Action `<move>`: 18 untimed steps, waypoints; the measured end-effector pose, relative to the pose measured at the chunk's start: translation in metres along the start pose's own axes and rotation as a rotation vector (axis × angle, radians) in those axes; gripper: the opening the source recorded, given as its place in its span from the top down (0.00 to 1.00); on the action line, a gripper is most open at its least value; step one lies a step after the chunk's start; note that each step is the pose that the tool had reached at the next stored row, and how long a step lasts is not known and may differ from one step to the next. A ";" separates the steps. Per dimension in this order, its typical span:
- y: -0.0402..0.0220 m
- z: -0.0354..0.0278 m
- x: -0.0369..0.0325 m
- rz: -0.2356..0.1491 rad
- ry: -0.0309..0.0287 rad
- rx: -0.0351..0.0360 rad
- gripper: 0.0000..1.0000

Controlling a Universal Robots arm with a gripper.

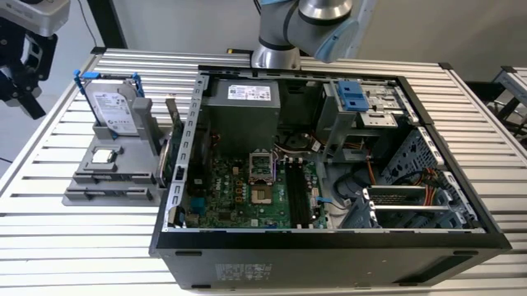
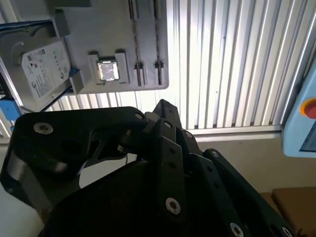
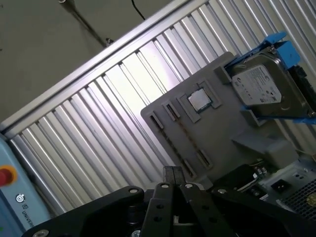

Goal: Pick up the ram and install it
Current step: 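Pick up the ram and move it above insertion slot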

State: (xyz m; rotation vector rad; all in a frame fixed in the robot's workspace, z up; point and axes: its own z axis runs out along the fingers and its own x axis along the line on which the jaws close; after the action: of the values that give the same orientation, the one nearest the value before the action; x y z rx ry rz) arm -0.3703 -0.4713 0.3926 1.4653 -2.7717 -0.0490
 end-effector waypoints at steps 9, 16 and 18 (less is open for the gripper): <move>0.0001 0.0000 -0.0002 -0.084 0.0026 -0.0007 1.00; 0.0001 0.0000 -0.0002 -0.143 0.0046 -0.0012 1.00; 0.0001 0.0000 -0.0002 -0.160 0.0052 -0.0014 1.00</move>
State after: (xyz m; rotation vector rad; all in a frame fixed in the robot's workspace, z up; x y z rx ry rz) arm -0.3703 -0.4711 0.3926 1.6804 -2.6437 -0.0476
